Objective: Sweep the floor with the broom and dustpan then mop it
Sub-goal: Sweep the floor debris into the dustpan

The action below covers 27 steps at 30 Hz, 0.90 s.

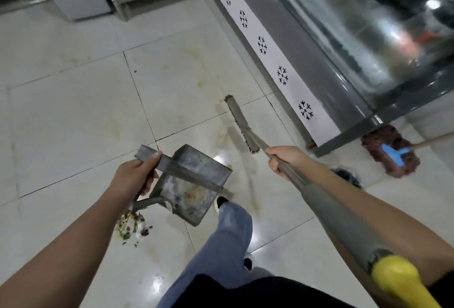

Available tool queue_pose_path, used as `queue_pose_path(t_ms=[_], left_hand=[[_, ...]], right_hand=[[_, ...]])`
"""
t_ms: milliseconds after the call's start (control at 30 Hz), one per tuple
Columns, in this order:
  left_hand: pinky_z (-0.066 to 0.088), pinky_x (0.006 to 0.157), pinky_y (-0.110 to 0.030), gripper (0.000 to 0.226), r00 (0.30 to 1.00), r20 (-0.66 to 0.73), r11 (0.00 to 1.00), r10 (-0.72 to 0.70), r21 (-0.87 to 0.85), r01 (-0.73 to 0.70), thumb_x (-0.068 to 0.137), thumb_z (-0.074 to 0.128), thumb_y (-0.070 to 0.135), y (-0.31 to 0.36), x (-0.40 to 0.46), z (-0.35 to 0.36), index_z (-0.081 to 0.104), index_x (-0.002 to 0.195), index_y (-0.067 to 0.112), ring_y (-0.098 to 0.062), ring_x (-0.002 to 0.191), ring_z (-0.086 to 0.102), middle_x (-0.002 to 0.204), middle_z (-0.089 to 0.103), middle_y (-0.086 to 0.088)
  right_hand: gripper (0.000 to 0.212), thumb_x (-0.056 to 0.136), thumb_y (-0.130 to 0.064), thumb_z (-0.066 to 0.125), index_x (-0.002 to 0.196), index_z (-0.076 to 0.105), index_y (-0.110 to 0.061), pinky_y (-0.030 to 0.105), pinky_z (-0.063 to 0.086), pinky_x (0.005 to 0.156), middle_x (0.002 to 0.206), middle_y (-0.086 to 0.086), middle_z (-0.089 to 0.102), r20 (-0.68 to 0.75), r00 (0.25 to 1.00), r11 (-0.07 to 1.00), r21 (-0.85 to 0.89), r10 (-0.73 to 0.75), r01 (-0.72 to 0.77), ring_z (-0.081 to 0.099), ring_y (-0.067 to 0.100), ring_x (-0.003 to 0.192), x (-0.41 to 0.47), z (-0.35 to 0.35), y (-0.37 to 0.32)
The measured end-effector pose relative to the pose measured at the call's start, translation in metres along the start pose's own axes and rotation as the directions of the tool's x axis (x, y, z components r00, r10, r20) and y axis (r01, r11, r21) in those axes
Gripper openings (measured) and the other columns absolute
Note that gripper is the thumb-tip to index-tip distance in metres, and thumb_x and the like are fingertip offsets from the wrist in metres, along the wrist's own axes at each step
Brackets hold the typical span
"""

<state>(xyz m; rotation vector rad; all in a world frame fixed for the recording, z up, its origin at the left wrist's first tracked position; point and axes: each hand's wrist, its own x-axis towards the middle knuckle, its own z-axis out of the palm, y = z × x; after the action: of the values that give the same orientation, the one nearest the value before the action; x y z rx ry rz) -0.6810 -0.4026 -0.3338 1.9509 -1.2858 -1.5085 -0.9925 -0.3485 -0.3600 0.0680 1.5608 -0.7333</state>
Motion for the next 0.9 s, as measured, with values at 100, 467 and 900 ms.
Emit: queue_pose_path(t_ms=[100,467,900], left_hand=[[0.027,0.032,-0.013,0.047,0.999,-0.002,0.999,-0.051,-0.004,0.051,0.087,0.059,0.040,0.017,0.035,0.017,0.053,0.061,0.001,-0.011,0.029,0.032,0.040,0.041,-0.004],[0.027,0.032,-0.013,0.048,0.984,0.056,0.986,-0.168,0.024,0.167,0.084,0.060,0.043,0.092,0.142,0.094,0.052,0.059,0.004,-0.010,0.028,0.032,0.032,0.039,0.004],[0.037,0.047,-0.026,0.050,0.921,-0.229,0.933,-0.314,0.107,0.344,0.087,0.056,0.044,0.079,0.233,0.158,0.057,0.058,0.002,-0.020,0.044,0.048,0.047,0.052,-0.008]], right_hand=[[0.026,0.094,-0.004,0.051,0.070,0.042,-0.006,0.008,0.030,0.027,0.026,0.004,0.034,-0.069,0.998,0.997,-0.076,-0.001,-0.004,0.031,0.010,0.016,0.039,0.002,-0.034],[0.025,0.097,-0.006,0.045,0.072,0.041,-0.004,0.010,0.030,0.027,0.057,0.012,0.037,-0.048,0.997,0.965,-0.253,0.064,-0.074,0.036,0.010,0.018,0.146,-0.027,-0.179],[0.024,0.096,-0.005,0.038,0.073,0.042,-0.006,0.015,0.033,0.030,0.063,0.010,0.045,-0.122,0.987,0.748,-0.644,0.102,-0.157,0.042,0.018,0.046,0.309,0.030,-0.295]])
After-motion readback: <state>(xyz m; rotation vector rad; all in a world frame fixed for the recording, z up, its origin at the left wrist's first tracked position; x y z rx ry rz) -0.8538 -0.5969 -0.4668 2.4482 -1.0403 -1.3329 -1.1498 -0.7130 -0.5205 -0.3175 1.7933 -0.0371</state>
